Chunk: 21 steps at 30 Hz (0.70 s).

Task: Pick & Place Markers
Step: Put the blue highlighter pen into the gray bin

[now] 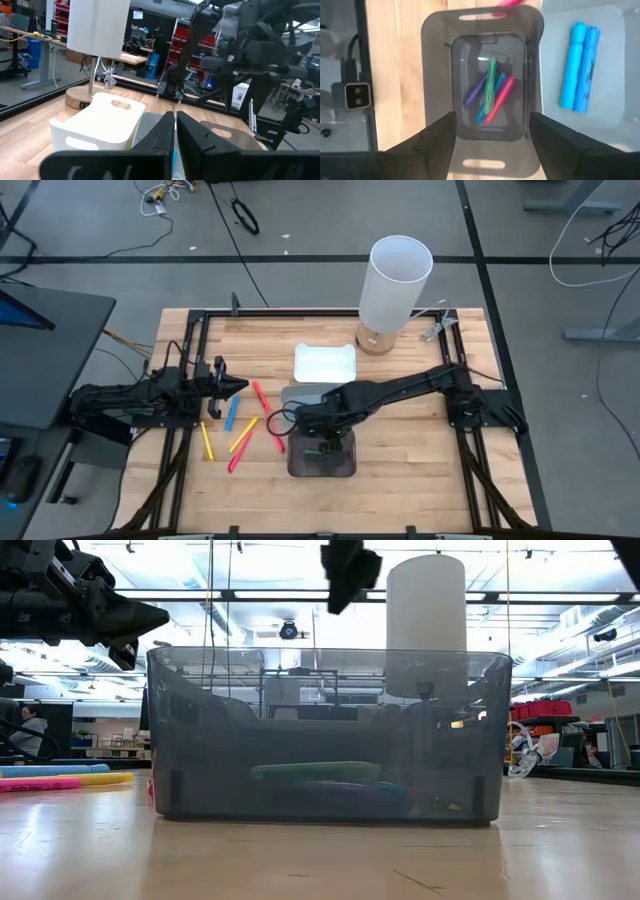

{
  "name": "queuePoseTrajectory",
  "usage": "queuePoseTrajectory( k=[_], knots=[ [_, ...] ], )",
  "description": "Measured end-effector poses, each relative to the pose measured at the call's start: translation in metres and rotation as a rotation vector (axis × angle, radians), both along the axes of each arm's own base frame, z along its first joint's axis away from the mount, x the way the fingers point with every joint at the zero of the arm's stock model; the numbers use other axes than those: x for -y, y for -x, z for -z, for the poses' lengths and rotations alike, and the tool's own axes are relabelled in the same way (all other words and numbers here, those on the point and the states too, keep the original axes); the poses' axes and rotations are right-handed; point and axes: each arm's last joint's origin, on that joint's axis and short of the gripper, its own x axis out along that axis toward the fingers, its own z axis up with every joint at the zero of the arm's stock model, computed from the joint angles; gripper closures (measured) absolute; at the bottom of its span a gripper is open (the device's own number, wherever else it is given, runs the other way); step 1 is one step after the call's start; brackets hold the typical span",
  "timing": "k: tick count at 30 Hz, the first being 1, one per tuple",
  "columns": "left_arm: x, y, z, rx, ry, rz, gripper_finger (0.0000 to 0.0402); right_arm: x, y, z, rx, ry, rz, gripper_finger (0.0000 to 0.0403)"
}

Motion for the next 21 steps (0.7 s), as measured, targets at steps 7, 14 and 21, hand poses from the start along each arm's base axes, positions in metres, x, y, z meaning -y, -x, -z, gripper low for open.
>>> queuePoseTrajectory(
  k=[7,14,21],
  knots=[
    [0.0,0.0,0.0,0.0,0.0,0.0,0.0378,0.012,0.047,-0.009,0.032,0.005,-0.036,0.0152],
    [0.0,0.0,0.0,0.0,0.0,0.0,0.0378,0.026,0.103,-0.016,0.045,0.023,-0.094,0.0152],
    [0.0,0.0,0.0,0.0,0.0,0.0,0.0378,0.039,0.151,-0.013,0.087,0.017,-0.102,0.0152]
  ],
)
